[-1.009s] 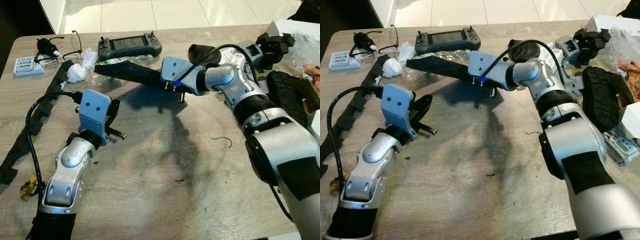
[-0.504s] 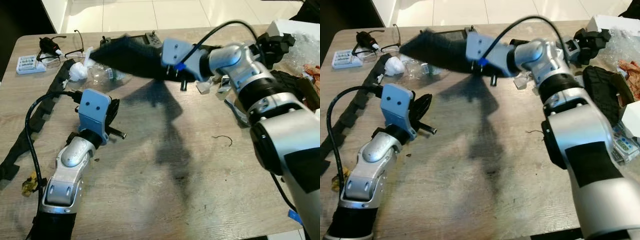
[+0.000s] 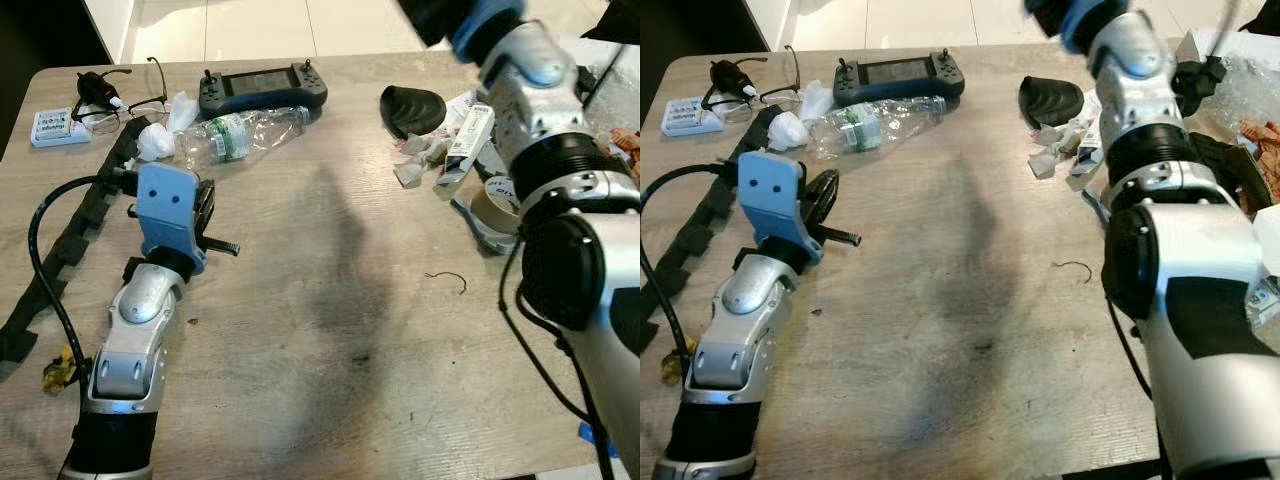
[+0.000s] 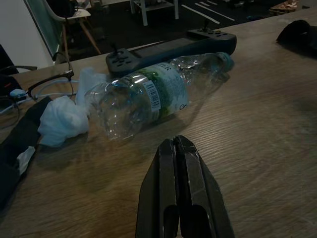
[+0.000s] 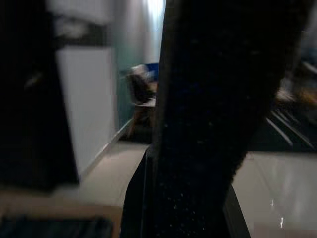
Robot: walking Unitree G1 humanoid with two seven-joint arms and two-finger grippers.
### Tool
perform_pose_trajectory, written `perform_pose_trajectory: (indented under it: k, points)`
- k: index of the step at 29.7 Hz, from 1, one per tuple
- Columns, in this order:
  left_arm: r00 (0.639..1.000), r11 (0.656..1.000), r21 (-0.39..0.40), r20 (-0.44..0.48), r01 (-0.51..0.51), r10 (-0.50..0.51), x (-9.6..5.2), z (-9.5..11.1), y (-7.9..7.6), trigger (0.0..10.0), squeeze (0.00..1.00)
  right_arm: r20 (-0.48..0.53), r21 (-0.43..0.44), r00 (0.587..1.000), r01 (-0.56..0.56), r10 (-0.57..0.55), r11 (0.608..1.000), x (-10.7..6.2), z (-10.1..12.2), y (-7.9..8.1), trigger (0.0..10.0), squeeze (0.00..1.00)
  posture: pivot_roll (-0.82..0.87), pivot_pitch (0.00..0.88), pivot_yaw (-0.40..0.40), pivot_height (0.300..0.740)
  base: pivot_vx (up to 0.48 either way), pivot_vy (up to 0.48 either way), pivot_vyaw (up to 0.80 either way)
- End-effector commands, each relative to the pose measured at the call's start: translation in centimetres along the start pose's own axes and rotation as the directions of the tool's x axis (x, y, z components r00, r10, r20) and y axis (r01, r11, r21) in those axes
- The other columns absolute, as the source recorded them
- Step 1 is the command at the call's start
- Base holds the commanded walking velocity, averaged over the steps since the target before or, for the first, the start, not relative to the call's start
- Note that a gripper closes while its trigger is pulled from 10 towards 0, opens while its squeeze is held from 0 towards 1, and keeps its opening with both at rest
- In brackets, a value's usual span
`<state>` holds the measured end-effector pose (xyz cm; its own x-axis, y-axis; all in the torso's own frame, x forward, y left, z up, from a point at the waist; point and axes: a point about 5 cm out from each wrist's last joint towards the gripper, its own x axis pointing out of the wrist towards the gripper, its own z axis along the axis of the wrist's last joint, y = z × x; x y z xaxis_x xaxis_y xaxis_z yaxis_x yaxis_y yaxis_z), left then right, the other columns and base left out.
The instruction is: Picking trash to rubbish bin
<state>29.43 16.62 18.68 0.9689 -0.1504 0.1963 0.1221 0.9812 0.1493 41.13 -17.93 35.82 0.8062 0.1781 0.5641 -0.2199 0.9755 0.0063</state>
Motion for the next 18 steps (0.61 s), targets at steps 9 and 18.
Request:
perform_pose_trajectory:
  k: [9,18]
  points:
    - [0.999,0.996,-0.080,-0.028,-0.034,0.031,0.0,-0.9,0.3,10.0,0.00,0.012,0.059,0.985,0.172,-0.173,0.983,-4.7,-4.6,0.9,10.0,0.00,0.01,0.143,0.062,0.740,0.000,0.000,0.00]
    - [0.999,0.996,-0.082,-0.021,-0.028,0.027,0.1,-0.8,0.0,10.0,0.00,-0.010,0.124,0.993,0.122,-0.122,0.985,-8.8,-7.0,4.0,10.0,0.00,0.02,0.140,0.064,0.740,0.000,0.000,0.00]
